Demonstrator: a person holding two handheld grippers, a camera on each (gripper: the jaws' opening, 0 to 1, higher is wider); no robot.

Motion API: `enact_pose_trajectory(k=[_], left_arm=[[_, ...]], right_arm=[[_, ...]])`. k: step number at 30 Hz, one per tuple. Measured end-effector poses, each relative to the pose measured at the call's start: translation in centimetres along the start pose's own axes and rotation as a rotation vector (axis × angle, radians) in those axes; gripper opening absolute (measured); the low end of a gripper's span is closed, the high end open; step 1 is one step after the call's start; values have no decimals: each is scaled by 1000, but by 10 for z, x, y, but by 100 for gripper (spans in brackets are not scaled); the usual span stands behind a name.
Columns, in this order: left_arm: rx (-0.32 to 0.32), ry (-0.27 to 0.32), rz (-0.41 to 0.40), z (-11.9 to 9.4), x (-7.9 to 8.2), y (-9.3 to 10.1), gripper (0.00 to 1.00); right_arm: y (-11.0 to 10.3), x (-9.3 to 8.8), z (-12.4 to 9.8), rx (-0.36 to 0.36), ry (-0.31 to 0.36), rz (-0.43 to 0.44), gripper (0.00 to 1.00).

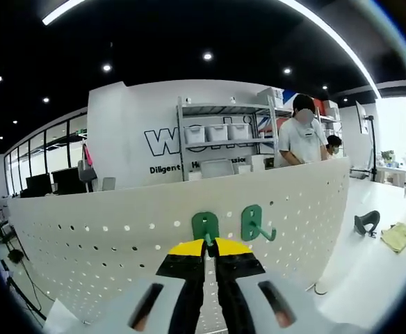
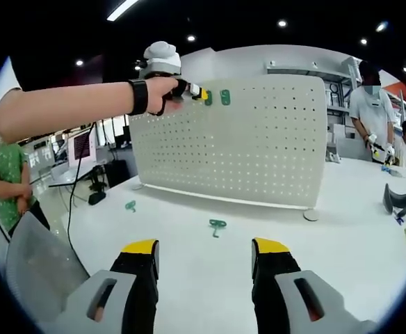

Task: Insert the hook assembly into the mounting plate slot until the hook locks in place.

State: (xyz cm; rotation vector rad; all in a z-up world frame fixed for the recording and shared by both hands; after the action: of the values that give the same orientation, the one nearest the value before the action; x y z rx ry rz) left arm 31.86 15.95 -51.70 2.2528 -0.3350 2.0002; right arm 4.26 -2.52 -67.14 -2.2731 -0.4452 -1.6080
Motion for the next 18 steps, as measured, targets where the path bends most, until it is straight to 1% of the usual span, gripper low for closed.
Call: enact_pose_trajectory(k=[6, 7, 10, 12, 18], left_arm=[[-2, -4, -12, 1, 1, 2, 6], [-4, -4, -31, 1, 1, 2, 6], [2, -12, -32, 2, 0, 1, 6], [1, -18, -46, 2, -1, 0, 6], [-6, -28, -47, 4, 0, -2, 5]], right_arm=[[1, -1, -1, -4, 2, 5, 54], [1, -1, -1, -4, 0, 7, 54], [1, -2, -1, -4, -1, 12, 54], [1, -1, -1, -3, 3, 13, 54], [0, -1, 1, 2, 4, 6, 54]])
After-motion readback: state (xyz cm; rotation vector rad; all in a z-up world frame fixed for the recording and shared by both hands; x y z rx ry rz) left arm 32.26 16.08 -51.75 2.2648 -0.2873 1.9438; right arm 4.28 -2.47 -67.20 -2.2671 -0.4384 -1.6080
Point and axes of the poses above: the point that each gripper's makers call its tool centre point, and the gripper's own axes: z roughly forward along the fingers, y roughly to its right, x roughly out of its top, the point moved 9 cm from there along -z, roughly backward along the fingers
